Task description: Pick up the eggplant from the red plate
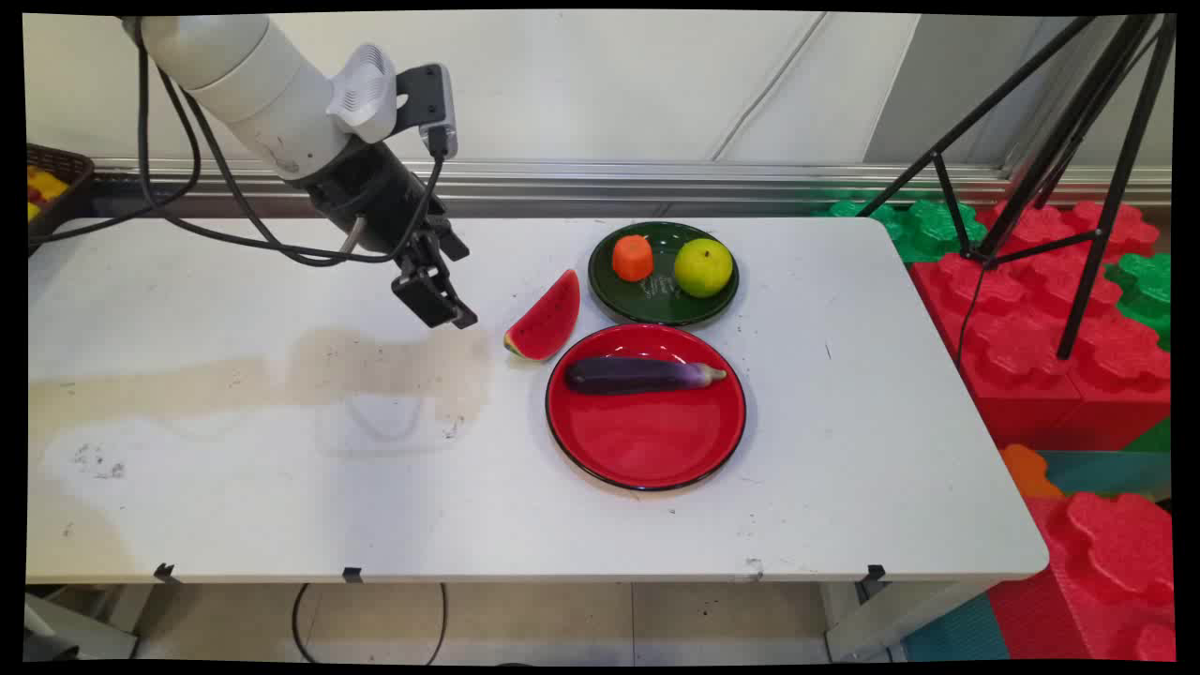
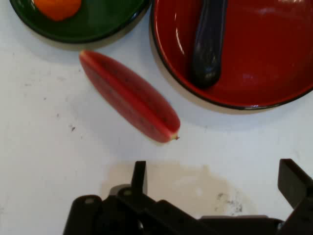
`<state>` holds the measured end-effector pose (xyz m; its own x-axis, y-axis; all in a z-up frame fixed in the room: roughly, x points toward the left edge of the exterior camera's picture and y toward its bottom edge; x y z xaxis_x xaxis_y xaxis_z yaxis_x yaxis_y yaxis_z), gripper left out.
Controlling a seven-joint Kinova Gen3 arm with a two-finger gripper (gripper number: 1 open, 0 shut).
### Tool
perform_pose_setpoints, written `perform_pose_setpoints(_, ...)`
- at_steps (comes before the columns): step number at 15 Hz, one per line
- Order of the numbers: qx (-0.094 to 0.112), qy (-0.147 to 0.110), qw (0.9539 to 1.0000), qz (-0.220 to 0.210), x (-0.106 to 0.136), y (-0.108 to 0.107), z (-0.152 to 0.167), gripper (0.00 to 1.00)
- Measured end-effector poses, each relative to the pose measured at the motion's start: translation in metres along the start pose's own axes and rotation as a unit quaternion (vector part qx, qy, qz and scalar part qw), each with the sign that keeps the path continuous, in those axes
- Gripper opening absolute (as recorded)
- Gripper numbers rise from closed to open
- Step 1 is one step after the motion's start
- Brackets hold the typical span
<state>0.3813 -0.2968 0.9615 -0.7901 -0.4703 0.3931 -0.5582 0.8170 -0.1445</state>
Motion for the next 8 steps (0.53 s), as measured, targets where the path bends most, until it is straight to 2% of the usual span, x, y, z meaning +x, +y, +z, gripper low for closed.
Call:
perform_pose_setpoints(4, -0.001, 0.014, 0.9999, 0.002, 0.007, 0.006, 0.0, 1.0)
perform_pose_setpoints(8, 0.003, 0.029, 0.9996, 0.002, 0.026, 0.014, 0.006, 1.0)
